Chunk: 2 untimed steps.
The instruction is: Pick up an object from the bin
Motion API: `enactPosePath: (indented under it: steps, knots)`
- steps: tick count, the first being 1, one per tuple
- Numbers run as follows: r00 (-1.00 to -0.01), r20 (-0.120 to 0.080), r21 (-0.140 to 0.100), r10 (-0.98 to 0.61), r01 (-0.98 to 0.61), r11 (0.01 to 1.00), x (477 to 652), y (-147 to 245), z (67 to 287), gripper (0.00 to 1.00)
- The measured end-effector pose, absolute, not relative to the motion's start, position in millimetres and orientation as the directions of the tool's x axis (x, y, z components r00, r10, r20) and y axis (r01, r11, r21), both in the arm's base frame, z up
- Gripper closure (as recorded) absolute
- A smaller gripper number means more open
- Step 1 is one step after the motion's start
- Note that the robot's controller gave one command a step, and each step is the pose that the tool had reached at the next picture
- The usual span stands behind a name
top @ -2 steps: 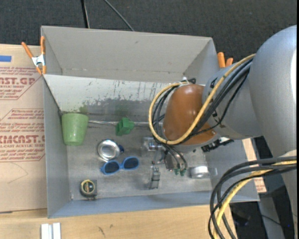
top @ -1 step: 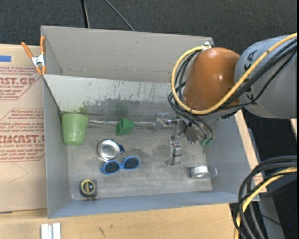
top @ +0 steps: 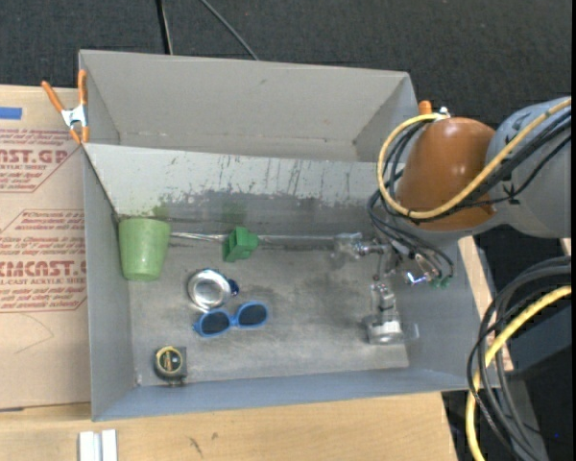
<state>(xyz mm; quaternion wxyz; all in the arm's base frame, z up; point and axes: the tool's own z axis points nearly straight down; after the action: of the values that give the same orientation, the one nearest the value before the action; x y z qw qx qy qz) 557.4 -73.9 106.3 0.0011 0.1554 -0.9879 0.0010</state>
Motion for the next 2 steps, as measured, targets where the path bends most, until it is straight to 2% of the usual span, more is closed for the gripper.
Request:
enactPosePath:
  steps: [1, 2]
  knots:
    - [-0.917, 0.004, 0.019, -0.4, -0.4, 0.917, 498.4, -110, 82, 0.0]
    - [-0.923, -0.009, -0.002, -0.385, -0.385, 0.923, 487.9, -143, 70, 0.0]
